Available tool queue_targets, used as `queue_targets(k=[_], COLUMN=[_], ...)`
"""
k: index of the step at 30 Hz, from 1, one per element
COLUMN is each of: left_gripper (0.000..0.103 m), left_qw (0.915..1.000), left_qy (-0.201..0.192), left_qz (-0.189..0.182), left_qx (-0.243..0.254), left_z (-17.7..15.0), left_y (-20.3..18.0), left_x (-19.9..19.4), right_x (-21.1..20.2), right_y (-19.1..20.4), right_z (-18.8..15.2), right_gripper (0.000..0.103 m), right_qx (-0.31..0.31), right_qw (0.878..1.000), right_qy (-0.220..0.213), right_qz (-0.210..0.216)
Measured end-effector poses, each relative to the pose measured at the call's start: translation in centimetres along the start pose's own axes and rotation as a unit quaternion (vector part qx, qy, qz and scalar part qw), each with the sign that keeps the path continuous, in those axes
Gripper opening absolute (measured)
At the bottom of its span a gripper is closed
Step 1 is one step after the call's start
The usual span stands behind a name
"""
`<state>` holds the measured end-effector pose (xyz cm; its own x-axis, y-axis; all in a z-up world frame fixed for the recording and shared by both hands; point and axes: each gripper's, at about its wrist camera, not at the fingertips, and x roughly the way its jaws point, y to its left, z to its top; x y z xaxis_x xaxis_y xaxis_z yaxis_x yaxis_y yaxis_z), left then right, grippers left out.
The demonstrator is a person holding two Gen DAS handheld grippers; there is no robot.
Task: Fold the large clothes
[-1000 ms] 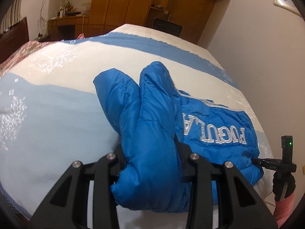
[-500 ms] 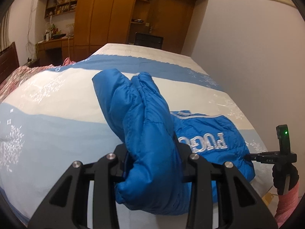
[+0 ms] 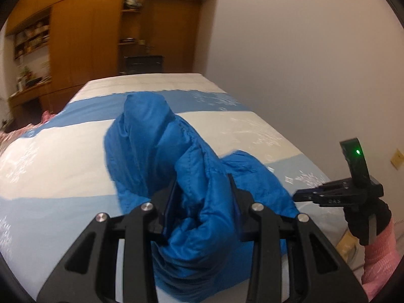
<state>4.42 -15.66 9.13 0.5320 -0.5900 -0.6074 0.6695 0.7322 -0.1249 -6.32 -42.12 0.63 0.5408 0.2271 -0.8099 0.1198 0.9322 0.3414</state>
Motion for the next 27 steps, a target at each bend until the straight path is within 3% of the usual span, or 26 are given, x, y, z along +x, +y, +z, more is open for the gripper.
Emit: queue_targets(k=[7,16,22,25,27], left_gripper=[0.035,0.034,0.036,0.037,0.048], left_qw=[0.9951,0.9828,0.9807,0.9784,0.9755], left_qy=[0.069,0.142,0.144,0.140,0.136], left_qz=[-0.070,-0.118,-0.132,-0.149,-0.168], left_qx=[0.007,0.007,-0.015,-0.029,-0.042], left_z=[-1.2,-5.1,-5.7,-5.3,-5.0], left_y=[-2.8,-4.4,-3.7,-3.3,-2.8], left_x=[5.9,11.9,12.1,10.9,9.4], right_x=[0.0,0.3,0.4,0.0,-0.4], right_y=[-0.8,-1.1,-0.3,0.2,0.8], right_z=[-0.1,0.2,0.8,1.3,2.0], right_gripper=[0.019,0.021,0.022,0.027,0.034], right_qx=[0.002,0.005,-0.001,-0.005,-0.010], right_qw=[1.000,1.000,1.000,1.000,0.999], right_qy=[0.001,0.003,0.004,-0.001,-0.008], right_qz=[0.006,0.015,0.023,0.028,0.032])
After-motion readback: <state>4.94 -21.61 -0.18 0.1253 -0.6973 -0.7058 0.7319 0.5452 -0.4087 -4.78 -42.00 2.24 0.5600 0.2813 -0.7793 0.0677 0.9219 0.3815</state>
